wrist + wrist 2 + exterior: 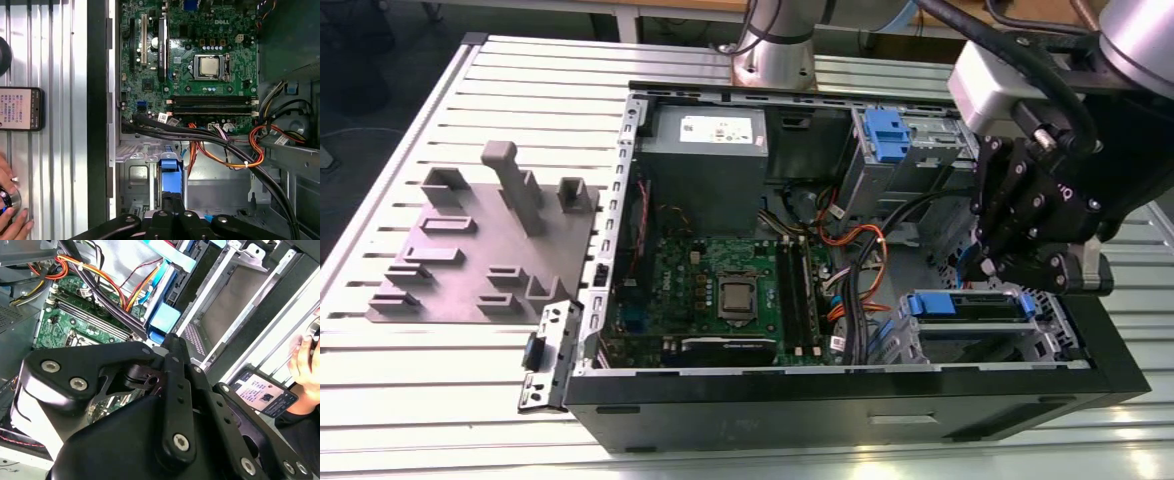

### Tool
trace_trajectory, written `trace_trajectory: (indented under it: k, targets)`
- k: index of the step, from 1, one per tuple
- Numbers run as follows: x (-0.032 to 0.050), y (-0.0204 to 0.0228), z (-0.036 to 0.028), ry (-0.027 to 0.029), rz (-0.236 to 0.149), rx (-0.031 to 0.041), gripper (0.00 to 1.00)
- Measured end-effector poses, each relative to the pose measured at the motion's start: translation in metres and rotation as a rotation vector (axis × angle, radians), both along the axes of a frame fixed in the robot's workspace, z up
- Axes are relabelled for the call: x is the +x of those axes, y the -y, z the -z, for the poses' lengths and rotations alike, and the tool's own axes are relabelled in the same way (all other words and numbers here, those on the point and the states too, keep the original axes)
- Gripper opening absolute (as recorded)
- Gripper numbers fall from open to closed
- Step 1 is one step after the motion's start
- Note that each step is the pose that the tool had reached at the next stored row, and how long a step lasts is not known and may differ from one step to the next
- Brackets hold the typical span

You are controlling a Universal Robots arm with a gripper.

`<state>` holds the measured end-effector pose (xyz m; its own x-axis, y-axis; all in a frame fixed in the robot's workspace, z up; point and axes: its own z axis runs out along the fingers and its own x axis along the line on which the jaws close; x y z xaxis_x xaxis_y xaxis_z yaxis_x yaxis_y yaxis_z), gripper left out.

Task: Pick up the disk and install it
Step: 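Insert the disk into the insertion slot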

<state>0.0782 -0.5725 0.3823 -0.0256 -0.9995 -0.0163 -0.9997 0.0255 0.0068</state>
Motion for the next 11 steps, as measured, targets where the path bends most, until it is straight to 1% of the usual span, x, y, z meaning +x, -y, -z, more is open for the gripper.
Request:
trace_trajectory:
  k: [11]
  targets:
    - [0.0, 0.0, 0.0009, -0.0001, 0.0, 0.0014, 0.11]
